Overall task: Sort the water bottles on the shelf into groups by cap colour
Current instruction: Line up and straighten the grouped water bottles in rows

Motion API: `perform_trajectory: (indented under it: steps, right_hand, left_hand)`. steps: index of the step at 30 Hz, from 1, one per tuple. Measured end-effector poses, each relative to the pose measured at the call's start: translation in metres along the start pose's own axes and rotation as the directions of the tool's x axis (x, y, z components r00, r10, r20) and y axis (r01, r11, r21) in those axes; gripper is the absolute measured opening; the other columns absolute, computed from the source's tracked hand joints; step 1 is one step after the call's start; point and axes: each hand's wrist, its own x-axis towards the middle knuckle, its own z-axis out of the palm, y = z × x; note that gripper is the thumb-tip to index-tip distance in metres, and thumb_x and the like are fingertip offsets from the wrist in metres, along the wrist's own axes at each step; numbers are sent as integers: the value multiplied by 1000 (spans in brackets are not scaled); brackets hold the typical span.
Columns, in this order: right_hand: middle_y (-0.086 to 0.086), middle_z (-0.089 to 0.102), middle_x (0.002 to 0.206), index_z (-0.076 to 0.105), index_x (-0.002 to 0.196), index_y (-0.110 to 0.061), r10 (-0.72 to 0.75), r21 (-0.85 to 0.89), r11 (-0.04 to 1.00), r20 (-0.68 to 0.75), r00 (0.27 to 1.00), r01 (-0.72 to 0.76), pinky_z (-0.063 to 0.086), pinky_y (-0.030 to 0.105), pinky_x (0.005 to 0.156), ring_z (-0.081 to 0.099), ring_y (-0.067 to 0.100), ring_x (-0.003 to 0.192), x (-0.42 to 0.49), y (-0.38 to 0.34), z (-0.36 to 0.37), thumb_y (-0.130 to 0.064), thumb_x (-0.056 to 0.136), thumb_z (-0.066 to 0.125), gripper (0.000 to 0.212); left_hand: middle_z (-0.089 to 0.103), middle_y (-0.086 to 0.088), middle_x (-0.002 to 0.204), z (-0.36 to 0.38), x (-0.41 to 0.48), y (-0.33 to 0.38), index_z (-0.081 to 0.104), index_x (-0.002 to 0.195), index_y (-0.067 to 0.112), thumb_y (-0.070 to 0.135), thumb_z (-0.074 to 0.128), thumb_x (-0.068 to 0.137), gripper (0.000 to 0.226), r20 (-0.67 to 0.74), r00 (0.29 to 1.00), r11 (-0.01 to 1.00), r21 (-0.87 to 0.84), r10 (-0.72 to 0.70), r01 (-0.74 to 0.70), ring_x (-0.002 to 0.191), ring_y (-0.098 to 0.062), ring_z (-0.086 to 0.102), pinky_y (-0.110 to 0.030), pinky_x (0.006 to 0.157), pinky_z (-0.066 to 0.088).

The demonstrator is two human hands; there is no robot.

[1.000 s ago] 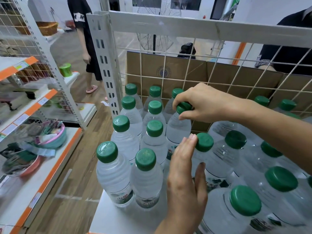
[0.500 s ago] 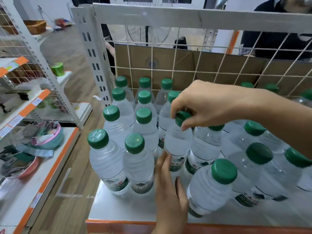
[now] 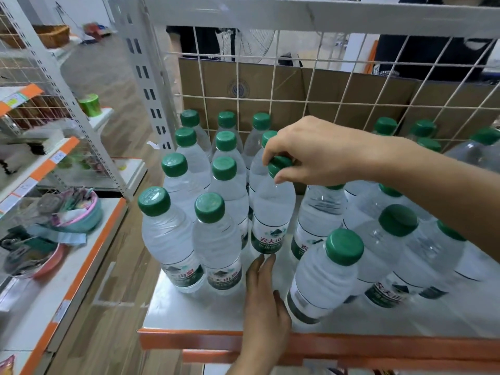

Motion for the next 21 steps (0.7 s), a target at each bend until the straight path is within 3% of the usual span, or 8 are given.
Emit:
perform_trajectory:
  steps: [3, 6, 9, 12, 16, 19, 21]
  right_hand:
    - [-5, 55, 104, 52, 126, -24, 28, 43, 999, -6, 1000, -28, 38, 26, 85, 41, 7, 89, -17, -5, -11, -37, 90, 54, 38]
    - [-13, 60, 94, 58, 117, -31, 26, 148, 989, 23, 999, -29, 46, 23, 76, 54, 4, 82, -47, -15, -26, -49, 88, 45, 37]
    - [-20, 64, 89, 62, 109, -38, -21, 249, 968, 128, 992, -11, 48, 14, 66, 60, -1, 79, -75, -26, -29, -68, 74, 36, 53]
    - [-22, 60, 93, 58, 111, -40, -20, 173, 985, 201, 979, -15, 44, 12, 66, 56, -2, 79, -90, -31, -18, -76, 63, 44, 62]
    - [-18, 60, 82, 65, 106, -31, -4, 84, 996, 136, 991, -7, 42, 14, 66, 51, -4, 68, -95, -34, -7, -55, 75, 63, 39]
    - [-11, 65, 93, 66, 107, -27, -13, 77, 997, 80, 997, 7, 47, 24, 74, 54, 1, 74, -92, -37, -5, -47, 79, 64, 35]
    - [-9, 66, 90, 67, 106, -25, -18, 97, 995, 34, 999, 14, 48, 28, 77, 58, 8, 79, -88, -41, -5, -46, 80, 65, 33]
  left_hand:
    - [45, 15, 127, -8, -1, 3, 34, 122, 43, 3, 40, 64, 70, 128, 991, 998, -58, 34, -27, 119, 9, 39, -17, 101, 36]
    - [44, 32, 125, -20, -1, 11, 31, 120, 52, 10, 46, 65, 71, 363, 925, 992, -104, 110, -78, 118, 15, 41, -7, 95, 33]
    - [41, 50, 116, -24, 3, 18, 33, 116, 47, 5, 61, 71, 68, 466, 861, 978, -147, 203, -150, 112, 25, 38, 2, 89, 29]
    - [49, 46, 111, -18, 4, 14, 39, 112, 47, 20, 75, 74, 59, 453, 875, 985, -96, 170, -141, 106, 21, 46, -4, 85, 38]
    - [57, 18, 119, -15, 4, 1, 37, 129, 29, 35, 79, 68, 74, 405, 913, 998, -28, 59, -52, 109, -1, 55, -25, 88, 48]
    - [59, 22, 105, -24, 3, 0, 42, 123, 25, 28, 81, 67, 68, 294, 956, 1000, -25, 18, -11, 100, 1, 56, -11, 75, 45]
    - [60, 16, 113, -30, -1, -4, 45, 125, 23, 26, 79, 69, 66, 192, 981, 1000, -6, 22, -22, 105, -1, 56, -10, 78, 44]
